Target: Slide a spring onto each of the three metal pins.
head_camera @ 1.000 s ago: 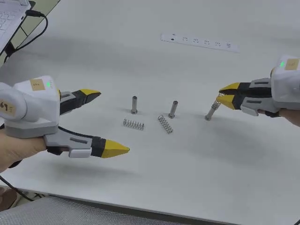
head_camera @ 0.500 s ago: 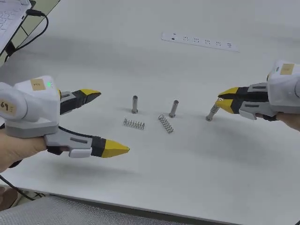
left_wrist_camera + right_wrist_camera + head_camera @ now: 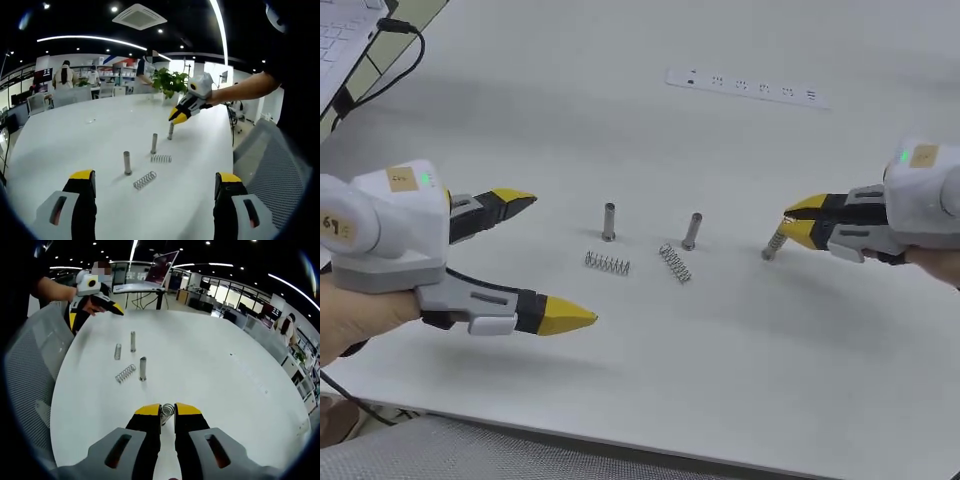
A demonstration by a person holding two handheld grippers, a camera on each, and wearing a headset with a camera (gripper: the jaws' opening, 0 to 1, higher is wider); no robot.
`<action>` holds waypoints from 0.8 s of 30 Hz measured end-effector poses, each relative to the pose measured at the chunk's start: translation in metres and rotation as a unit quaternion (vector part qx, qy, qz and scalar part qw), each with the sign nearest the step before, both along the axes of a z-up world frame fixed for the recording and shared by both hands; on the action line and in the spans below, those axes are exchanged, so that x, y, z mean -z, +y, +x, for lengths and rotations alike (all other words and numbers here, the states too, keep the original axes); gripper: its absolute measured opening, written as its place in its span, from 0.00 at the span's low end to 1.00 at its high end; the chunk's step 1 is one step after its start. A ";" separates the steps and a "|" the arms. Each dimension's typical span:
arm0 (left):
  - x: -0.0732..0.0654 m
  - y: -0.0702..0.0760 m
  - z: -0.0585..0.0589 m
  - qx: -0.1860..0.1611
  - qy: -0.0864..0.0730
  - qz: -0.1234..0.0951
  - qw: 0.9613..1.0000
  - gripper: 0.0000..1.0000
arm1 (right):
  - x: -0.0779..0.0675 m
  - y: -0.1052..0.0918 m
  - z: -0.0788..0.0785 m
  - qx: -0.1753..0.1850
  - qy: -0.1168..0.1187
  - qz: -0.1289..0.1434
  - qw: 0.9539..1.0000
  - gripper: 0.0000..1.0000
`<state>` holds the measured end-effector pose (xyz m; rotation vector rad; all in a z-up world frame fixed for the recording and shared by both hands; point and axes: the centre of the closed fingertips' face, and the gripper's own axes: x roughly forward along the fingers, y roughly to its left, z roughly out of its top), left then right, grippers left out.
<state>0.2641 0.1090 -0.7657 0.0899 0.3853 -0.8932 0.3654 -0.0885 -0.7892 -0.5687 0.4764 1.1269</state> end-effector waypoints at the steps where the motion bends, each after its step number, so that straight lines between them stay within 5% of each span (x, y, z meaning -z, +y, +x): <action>1: 0.000 0.000 0.000 0.000 0.001 0.000 1.000 0.97 | 0.001 0.000 0.000 0.000 0.000 -0.001 1.000 0.07; 24: 0.002 0.001 -0.002 0.001 0.002 0.002 1.000 0.97 | 0.017 0.000 -0.006 0.000 0.019 -0.010 1.000 0.07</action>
